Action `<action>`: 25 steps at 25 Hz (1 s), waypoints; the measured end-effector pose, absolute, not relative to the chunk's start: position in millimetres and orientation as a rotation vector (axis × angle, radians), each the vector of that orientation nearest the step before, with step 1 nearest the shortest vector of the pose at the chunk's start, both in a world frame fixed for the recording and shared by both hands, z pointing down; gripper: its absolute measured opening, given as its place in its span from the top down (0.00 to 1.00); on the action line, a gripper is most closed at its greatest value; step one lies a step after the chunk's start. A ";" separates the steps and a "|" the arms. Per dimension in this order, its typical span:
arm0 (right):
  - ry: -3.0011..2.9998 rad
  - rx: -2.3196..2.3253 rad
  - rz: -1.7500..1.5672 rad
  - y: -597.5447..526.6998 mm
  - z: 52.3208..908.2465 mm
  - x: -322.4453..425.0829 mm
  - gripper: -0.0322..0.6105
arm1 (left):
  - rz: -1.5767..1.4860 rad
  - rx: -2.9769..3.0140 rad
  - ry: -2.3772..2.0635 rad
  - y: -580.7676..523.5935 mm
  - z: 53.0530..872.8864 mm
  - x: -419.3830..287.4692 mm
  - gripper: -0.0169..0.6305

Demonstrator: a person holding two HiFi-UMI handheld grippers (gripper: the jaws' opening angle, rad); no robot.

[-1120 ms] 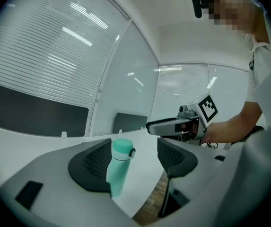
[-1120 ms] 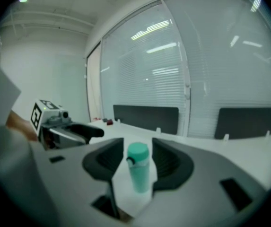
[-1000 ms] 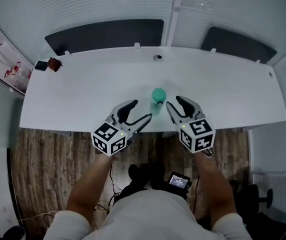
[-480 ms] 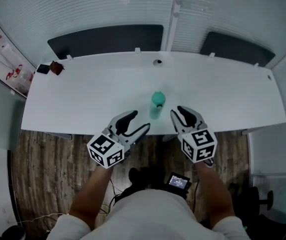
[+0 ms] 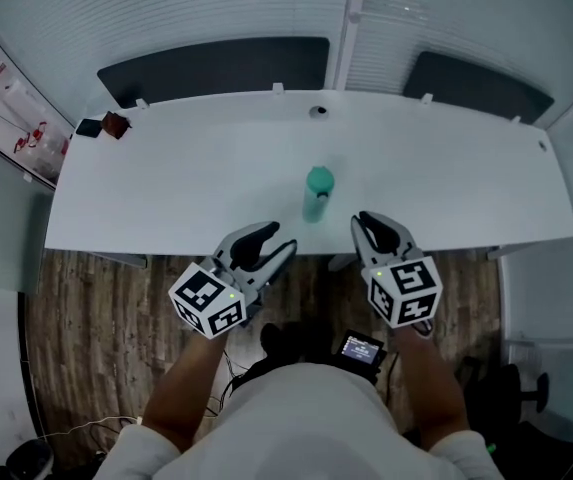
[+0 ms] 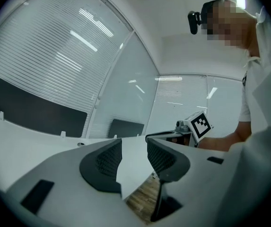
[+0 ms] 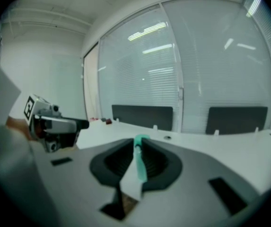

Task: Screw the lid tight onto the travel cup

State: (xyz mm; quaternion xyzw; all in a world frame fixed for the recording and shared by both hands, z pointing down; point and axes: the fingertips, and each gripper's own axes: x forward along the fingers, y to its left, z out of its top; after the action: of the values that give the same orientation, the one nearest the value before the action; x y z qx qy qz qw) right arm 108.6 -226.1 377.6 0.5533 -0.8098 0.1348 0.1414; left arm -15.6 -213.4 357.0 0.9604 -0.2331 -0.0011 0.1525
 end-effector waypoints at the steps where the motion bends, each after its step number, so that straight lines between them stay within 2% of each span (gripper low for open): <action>1: -2.336 1.597 0.392 -222.9 377.8 107.4 0.86 | -0.006 2.751 -0.667 -210.5 357.1 -17.3 0.70; 10: -2.321 1.626 0.422 -202.2 382.0 105.8 0.88 | -0.002 2.735 -0.659 -191.6 356.0 -30.9 0.86; 25: -2.268 1.709 0.452 -170.4 387.3 86.6 0.88 | 0.069 2.699 -0.524 -153.9 373.8 -61.6 0.91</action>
State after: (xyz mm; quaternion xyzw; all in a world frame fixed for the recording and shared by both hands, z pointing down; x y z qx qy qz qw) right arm 86.6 -170.4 387.3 0.5892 -0.7817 0.1557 0.1325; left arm -61.6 -153.9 373.8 0.9626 -0.1869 0.0245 0.1944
